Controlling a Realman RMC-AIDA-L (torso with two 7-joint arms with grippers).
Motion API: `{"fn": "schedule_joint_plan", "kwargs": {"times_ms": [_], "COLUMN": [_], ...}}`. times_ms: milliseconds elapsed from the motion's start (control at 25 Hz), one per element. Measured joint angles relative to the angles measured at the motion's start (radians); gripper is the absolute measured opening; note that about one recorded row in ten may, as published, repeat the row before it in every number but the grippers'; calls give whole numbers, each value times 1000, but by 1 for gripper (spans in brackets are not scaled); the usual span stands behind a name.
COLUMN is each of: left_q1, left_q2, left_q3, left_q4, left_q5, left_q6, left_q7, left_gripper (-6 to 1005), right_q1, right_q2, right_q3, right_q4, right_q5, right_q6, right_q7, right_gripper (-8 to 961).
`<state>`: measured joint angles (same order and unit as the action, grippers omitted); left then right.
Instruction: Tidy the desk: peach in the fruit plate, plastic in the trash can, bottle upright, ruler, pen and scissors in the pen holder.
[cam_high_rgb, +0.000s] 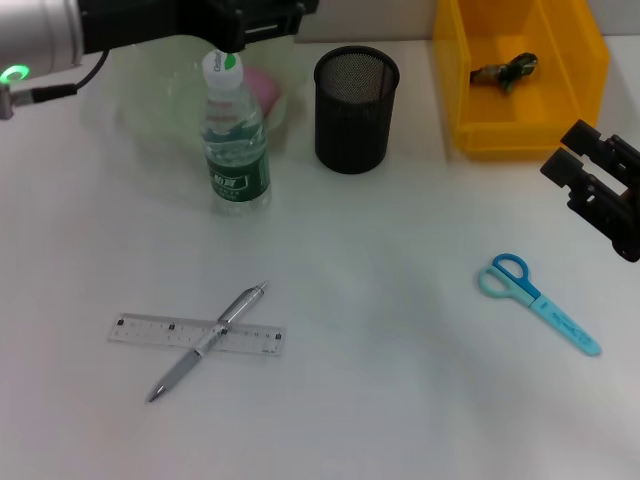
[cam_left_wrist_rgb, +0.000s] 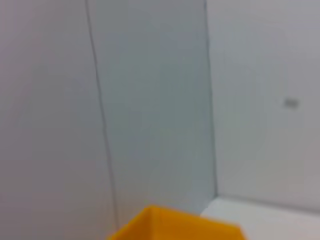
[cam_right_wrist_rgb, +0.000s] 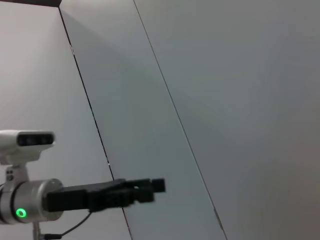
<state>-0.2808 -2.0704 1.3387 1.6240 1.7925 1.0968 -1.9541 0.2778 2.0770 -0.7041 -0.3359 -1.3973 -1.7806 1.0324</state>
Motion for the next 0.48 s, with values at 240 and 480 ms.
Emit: {"fn": "schedule_joint_plan", "kwargs": {"times_ms": [240, 480], "left_q1": [36, -42], "left_q2": [1, 8], "left_q3": [-78, -261], "left_q4": [-185, -643], "left_q5": [-320, -508], "left_q6": [175, 605], "left_q7": [241, 520], "left_gripper": [668, 667], "right_q1": [0, 0], "right_q2": [0, -1], "right_q3": [0, -4], "right_q4": [0, -1], "right_q5": [0, -6], "right_q6": [1, -3], "right_q7": [-1, 0], "right_gripper": [592, 592]}}
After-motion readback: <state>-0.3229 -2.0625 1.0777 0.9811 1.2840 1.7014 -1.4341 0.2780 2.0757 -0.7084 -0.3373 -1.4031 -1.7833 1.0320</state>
